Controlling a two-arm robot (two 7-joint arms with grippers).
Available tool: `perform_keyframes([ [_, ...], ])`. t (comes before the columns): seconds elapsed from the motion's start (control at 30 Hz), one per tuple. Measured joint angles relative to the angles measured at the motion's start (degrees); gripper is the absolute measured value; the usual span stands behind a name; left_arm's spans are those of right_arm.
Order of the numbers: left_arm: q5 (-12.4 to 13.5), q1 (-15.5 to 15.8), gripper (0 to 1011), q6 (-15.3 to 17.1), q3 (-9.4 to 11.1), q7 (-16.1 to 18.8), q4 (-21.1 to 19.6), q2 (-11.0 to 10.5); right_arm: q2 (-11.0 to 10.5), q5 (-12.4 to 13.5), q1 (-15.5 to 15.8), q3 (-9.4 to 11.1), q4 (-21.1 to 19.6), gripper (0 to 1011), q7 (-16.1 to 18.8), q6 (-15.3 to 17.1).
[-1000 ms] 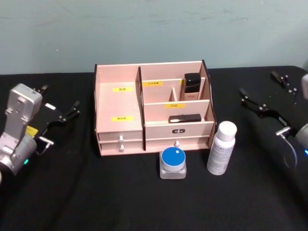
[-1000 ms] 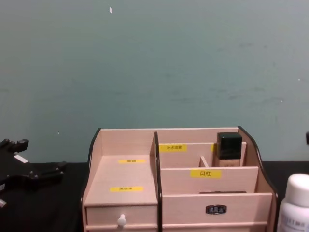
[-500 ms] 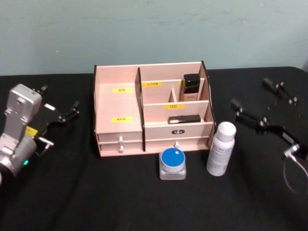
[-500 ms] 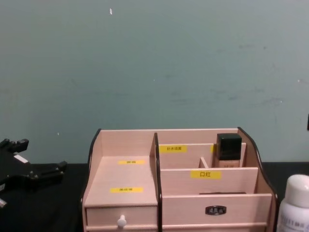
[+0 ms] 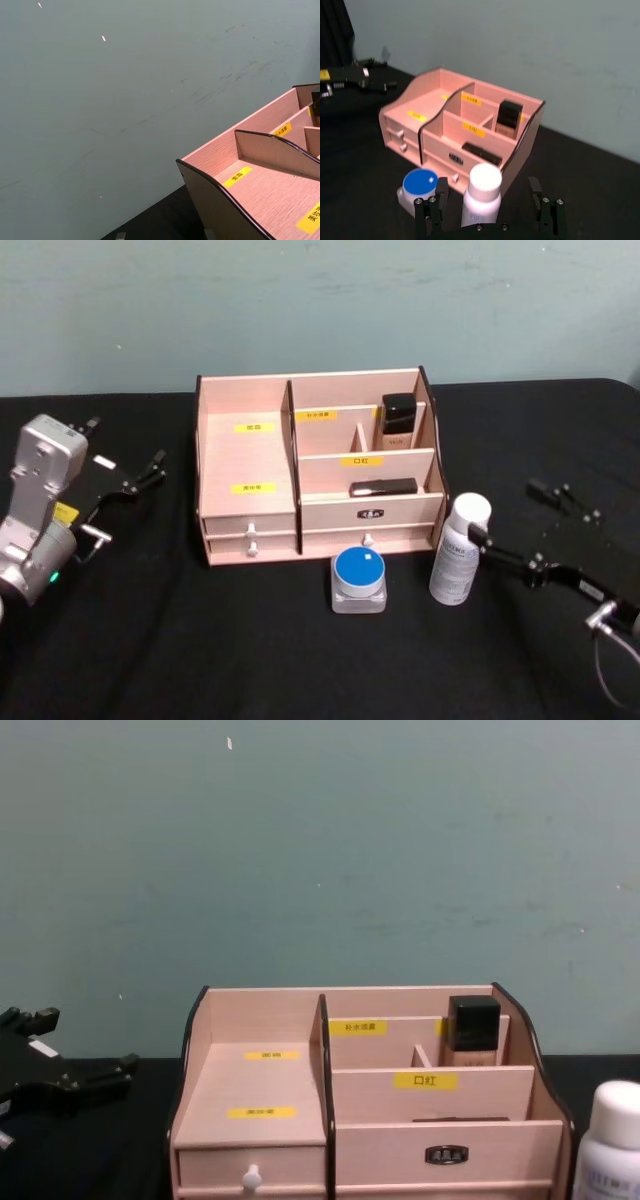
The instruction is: Pick up the facial cleanser and watermelon frost from the table and place them into the tiered storage box.
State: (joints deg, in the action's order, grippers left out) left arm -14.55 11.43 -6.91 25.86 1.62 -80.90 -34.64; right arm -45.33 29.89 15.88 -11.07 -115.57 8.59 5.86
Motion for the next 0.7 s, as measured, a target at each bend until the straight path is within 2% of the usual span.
perform_keyframes([
  [0.33,0.0,0.0,1010,0.0,0.0,0.0,0.0,0.0,2.5,0.0,-3.1,-2.4,5.2,1002,3.0,3.7],
  [0.7,0.0,0.0,1010,0.0,0.0,0.0,0.0,0.0,5.5,-0.5,-6.3,-3.5,10.2,1002,6.2,4.1],
])
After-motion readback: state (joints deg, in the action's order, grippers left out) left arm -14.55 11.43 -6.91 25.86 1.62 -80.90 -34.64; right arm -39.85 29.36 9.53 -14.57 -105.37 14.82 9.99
